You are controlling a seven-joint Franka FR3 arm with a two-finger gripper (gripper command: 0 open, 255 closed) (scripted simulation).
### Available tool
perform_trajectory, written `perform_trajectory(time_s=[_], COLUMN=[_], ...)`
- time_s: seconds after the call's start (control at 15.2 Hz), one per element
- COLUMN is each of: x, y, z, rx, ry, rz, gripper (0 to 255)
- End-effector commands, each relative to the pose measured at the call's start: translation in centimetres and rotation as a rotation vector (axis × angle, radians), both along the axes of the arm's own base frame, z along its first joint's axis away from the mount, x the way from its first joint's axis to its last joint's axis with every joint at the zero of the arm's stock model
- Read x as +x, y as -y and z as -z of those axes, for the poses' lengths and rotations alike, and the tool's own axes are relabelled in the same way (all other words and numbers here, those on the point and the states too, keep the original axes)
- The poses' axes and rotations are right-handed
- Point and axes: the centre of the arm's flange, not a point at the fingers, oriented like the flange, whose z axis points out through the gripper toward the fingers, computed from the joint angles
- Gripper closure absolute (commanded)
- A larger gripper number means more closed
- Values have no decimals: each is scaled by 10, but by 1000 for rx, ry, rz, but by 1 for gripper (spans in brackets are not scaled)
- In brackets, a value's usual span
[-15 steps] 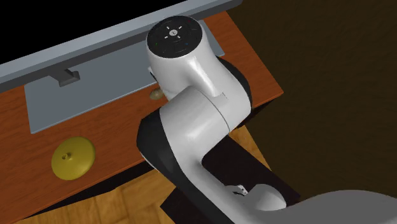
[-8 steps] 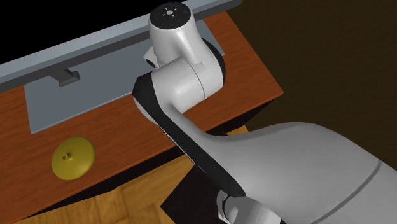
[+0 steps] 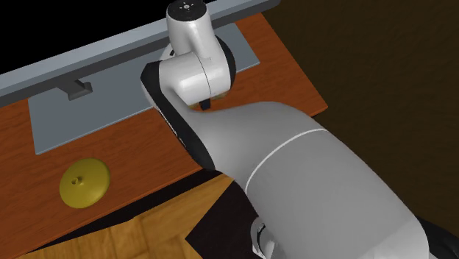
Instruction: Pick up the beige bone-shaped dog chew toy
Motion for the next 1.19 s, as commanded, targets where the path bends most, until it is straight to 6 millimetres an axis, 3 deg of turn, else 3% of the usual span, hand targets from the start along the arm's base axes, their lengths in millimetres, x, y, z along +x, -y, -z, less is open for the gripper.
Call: perform_trajectory(time_s=[0.0, 0.26, 0.4, 0.46, 1.12], x=[1, 1, 1, 0, 1], y=[0, 0, 0, -1, 0], z=[11, 35, 35, 35, 30], rx=[0, 0, 0, 0, 0], ry=[1, 1, 1, 1, 1], rz=[-6, -6, -6, -6, -6], gripper=[0, 0, 0, 255, 255])
